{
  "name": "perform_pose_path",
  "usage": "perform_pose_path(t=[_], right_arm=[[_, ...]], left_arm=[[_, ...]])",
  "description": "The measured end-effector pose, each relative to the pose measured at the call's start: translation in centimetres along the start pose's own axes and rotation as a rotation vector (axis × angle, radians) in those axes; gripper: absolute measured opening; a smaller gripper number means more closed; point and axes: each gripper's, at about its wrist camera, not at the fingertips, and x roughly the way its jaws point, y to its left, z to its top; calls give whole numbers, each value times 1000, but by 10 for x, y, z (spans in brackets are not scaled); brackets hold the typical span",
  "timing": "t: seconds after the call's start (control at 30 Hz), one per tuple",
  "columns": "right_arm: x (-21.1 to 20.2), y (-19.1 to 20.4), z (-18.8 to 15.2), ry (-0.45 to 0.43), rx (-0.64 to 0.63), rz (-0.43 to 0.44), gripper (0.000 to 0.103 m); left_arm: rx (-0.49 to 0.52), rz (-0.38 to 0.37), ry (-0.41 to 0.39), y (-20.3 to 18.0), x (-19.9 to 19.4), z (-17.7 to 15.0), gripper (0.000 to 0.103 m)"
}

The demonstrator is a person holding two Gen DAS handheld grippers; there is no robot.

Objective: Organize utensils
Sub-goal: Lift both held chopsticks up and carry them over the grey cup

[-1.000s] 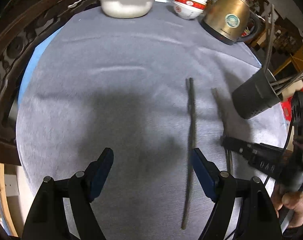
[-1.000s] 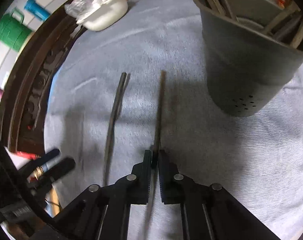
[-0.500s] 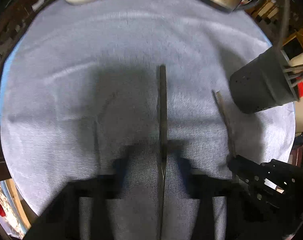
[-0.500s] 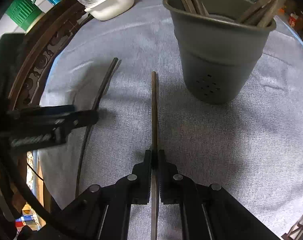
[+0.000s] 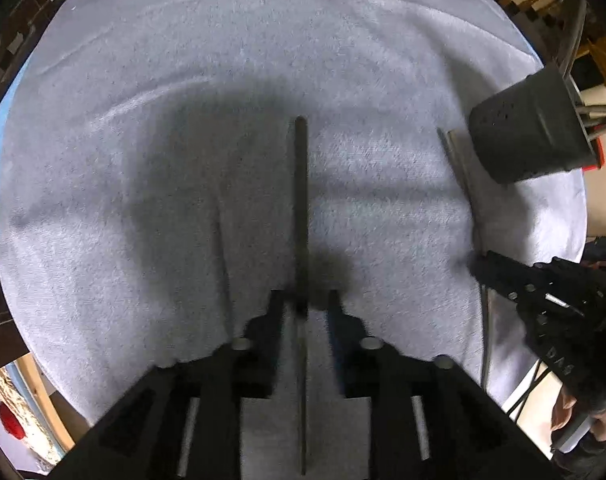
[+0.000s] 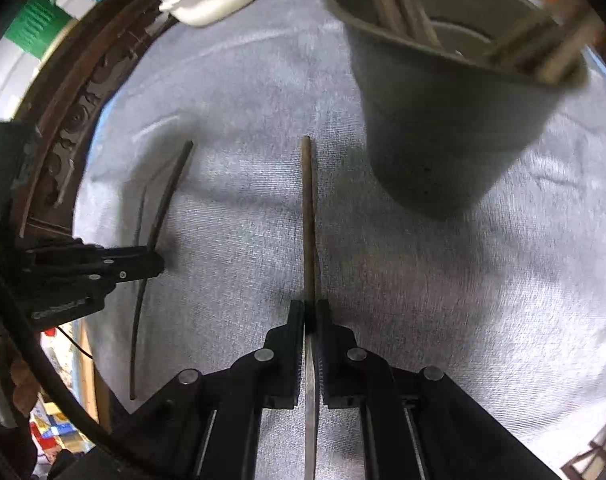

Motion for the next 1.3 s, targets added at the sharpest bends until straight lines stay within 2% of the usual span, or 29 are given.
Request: perform_pose_path(t=[0.1,0.13,0.17,0.2,0.3,0.4,0.5,0.57,0.6,0.63,0.67,0.77,0.87,0.97,1.07,1.3], right_arm=[[4,7,10,29,-8,-32,9],[5,10,12,43,-18,-46,9],[6,14,14,54,-37,-65,9],[8,19,15,61,-58,-82,9],[7,24,18,67,-89,-101,6],[3,24,14,16,-68,-86,6],[-22,22,-2,-112,-16,7,6],[-42,27,-13,-216,-7,12,6],[-49,28,-17,-260,-2,31,6],[-61,28,-24,-330,21,40,6],[-77,29,-33,-426,37,33,6],[-103,25,-53,-619,70,17,6],[-117,21,-78,-819,105,-90,6],[-111,14,-90,-897,142,-153,6],[-106,8,-97,-927,157,-205,6],[-109,21,-104,-960,91,-268,6]], left_arm=[[27,24,-15,-7,1,5,31],[36,39,-22,-12,2,8,25],[49,62,-31,-16,4,8,7],[68,72,-37,-17,5,8,6],[51,15,-37,-9,2,7,5],[22,-19,-76,6,-8,2,5],[-13,-65,-159,17,-26,-7,5],[-41,-79,-238,22,-42,-14,5],[-54,-103,-314,24,-55,-20,5],[-62,-103,-354,28,-62,-22,5],[-75,-98,-403,29,-71,-26,5],[-116,-113,-592,35,-96,-38,5],[-132,-71,-722,32,-100,-45,5],[-145,-40,-797,36,-95,-63,5],[-156,-26,-844,39,-95,-72,5],[-170,26,-879,47,-87,-87,6]])
